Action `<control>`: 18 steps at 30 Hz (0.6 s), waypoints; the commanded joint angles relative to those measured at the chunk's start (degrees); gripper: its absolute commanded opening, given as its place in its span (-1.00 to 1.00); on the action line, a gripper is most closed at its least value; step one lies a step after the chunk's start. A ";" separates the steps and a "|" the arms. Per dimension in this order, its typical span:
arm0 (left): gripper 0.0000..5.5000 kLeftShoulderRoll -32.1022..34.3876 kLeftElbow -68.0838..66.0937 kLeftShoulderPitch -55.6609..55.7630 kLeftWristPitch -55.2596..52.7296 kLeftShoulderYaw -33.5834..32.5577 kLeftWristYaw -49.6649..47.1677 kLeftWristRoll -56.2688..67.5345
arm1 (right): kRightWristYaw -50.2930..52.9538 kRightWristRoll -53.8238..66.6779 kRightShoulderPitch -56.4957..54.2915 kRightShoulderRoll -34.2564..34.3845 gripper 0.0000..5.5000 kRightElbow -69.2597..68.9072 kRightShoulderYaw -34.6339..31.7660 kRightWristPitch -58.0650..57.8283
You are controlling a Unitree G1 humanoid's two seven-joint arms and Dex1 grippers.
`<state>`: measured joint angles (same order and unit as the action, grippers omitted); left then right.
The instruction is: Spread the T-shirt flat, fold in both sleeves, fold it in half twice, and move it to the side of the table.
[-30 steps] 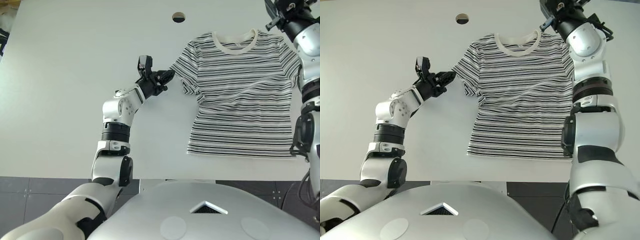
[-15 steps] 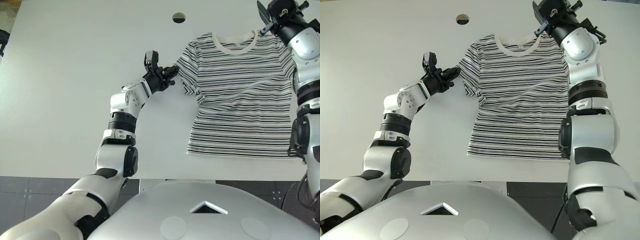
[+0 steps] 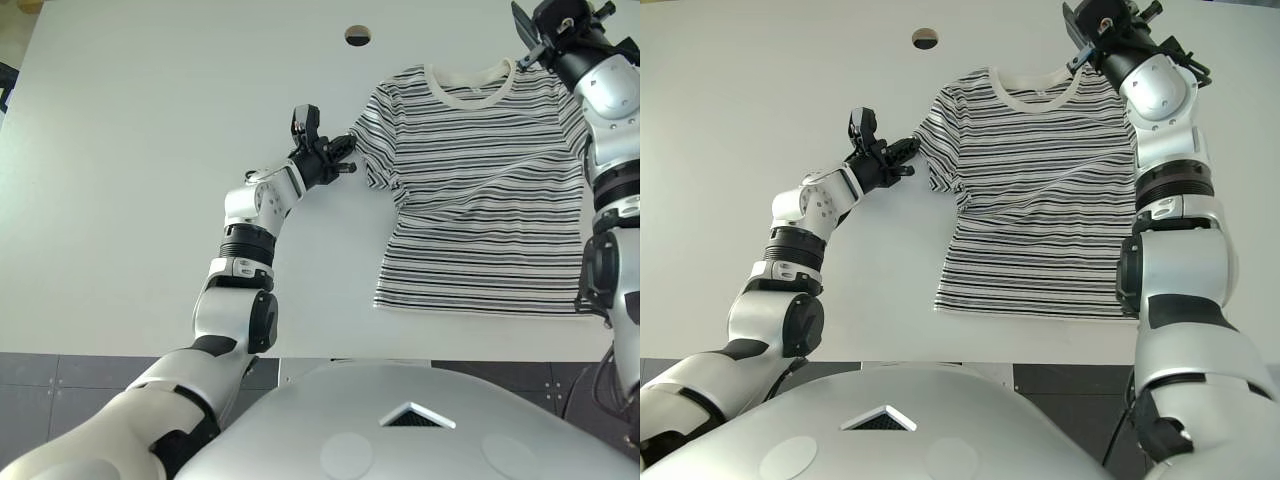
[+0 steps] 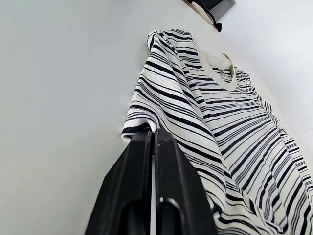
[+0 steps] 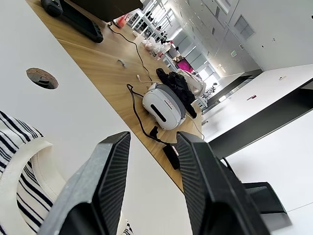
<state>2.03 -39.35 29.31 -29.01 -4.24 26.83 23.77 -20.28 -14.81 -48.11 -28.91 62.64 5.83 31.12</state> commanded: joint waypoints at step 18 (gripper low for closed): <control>-0.96 17.40 -1.37 -2.35 0.16 -18.82 1.94 5.89 | -1.19 0.48 2.91 2.74 -0.36 -1.65 0.44 0.19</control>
<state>17.62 -39.95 25.60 -28.76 -21.80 29.31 29.21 -20.91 -14.77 -45.70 -26.10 61.76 5.87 31.12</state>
